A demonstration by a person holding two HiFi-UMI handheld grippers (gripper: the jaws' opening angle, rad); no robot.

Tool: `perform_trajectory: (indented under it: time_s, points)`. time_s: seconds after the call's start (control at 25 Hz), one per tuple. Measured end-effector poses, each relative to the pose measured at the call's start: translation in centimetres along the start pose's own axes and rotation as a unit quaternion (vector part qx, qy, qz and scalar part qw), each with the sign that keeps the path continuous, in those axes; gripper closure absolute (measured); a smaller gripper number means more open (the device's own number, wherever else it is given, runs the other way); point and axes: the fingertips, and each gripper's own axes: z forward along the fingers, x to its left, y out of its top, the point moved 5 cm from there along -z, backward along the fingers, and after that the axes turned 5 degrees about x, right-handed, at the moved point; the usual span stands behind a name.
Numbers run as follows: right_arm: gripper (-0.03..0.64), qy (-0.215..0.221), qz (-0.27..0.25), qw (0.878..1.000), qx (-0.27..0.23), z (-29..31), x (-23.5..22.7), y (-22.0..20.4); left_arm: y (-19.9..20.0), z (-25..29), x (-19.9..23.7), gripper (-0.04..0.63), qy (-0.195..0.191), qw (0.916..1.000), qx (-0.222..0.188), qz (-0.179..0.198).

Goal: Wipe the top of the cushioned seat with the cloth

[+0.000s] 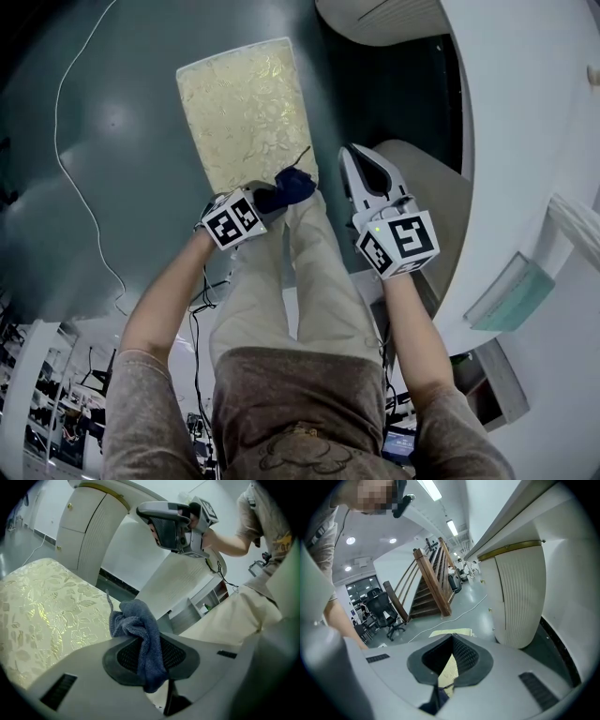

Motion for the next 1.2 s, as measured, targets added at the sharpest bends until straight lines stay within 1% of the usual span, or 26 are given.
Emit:
perform_trajectory:
  time_s: [0.16,0.36,0.6,0.72,0.84,0.92,1.08,1.2]
  points:
    - [0.612,0.003,0.002,1.0,-0.003,-0.1,0.1,-0.2,1.4,-1.4,0.4,0.509,-0.002,0.9996,-0.027,-0.012]
    - [0.612,0.001,0.001,1.0,-0.001,-0.1,0.1,0.1,4.1,-4.2,2.5,0.509,0.025,0.9975,-0.065,-0.011]
    - [0.612,0.002,0.001,1.0,-0.005,0.1,-0.3,0.2,7.6,-8.8,8.0,0.509,0.08,0.991,-0.106,-0.015]
    - [0.612,0.002,0.003,1.0,-0.005,0.2,-0.4,0.3,9.2,-11.1,11.4,0.509,0.116,0.9859,-0.119,-0.02]
    - [0.612,0.003,0.002,1.0,0.0,0.4,-0.4,0.3,10.5,-12.8,14.7,0.509,0.153,0.9803,-0.122,-0.024]
    - [0.612,0.005,0.003,1.0,0.001,0.5,-0.3,0.2,11.2,-13.5,16.9,0.509,0.173,0.9774,-0.117,-0.03]
    - [0.612,-0.001,0.01,1.0,0.008,0.6,-0.5,0.1,12.2,-14.2,21.0,0.509,0.21,0.9716,-0.099,-0.044]
    - [0.612,0.001,0.01,1.0,0.01,0.7,-0.5,0.0,12.5,-14.3,23.5,0.509,0.236,0.9682,-0.071,-0.045]
